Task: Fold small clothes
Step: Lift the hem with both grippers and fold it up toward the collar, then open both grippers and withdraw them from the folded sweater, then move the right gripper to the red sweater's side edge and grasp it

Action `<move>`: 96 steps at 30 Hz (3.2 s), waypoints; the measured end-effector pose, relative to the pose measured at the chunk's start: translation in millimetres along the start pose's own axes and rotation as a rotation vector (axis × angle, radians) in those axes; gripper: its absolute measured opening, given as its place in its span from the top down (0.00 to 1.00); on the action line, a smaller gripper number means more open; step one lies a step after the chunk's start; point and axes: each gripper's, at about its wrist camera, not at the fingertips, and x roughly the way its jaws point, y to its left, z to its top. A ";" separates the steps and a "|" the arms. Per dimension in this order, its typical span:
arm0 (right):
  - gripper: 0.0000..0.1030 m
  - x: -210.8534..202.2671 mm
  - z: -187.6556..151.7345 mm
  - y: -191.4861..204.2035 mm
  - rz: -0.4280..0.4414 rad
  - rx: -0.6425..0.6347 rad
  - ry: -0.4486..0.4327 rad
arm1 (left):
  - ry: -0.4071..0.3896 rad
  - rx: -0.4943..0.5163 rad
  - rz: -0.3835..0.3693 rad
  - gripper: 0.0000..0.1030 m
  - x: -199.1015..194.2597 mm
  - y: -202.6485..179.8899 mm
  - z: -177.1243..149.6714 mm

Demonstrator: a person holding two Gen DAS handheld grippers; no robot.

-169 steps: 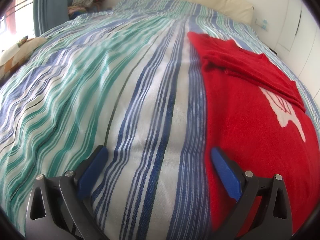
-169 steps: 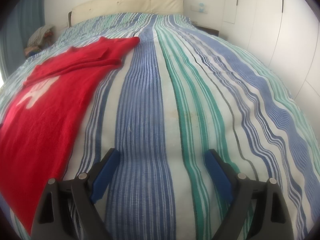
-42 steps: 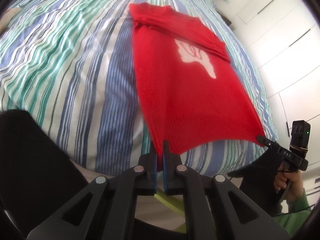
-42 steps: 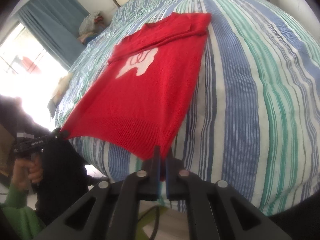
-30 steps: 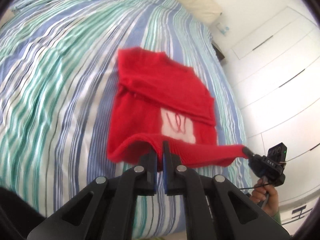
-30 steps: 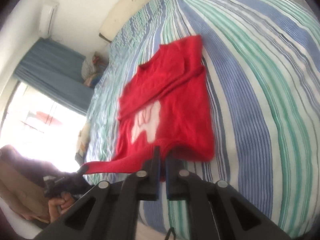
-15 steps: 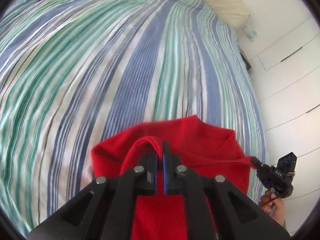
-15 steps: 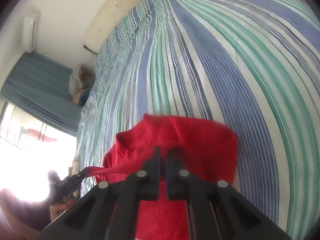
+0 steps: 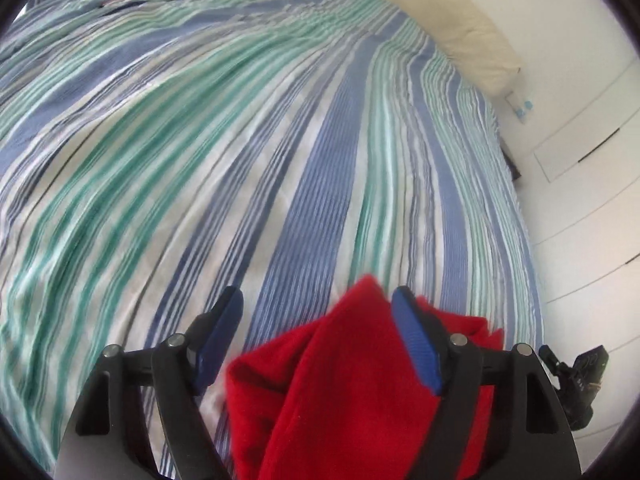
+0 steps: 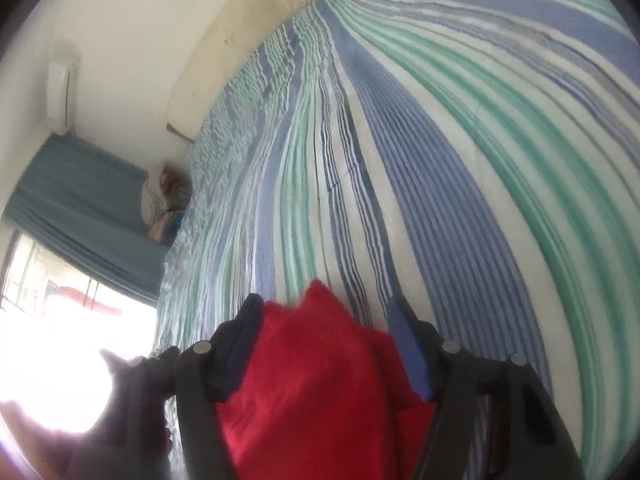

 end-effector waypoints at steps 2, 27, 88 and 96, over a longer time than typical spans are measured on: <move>0.37 -16.2 -2.8 17.9 -0.030 -0.114 0.019 | -0.012 0.086 -0.023 0.25 -19.9 -10.4 -18.3; 0.47 -115.5 -254.3 51.0 -0.260 -0.654 0.155 | 0.001 0.413 0.227 0.06 -87.3 -52.2 -261.4; 0.23 -114.3 -326.2 7.0 -0.452 -0.630 -0.072 | -0.042 0.409 0.330 0.01 -42.6 -39.1 -315.7; 0.23 -114.4 -326.3 7.1 -0.453 -0.631 -0.072 | -0.036 0.407 0.323 0.01 -42.4 -38.7 -315.3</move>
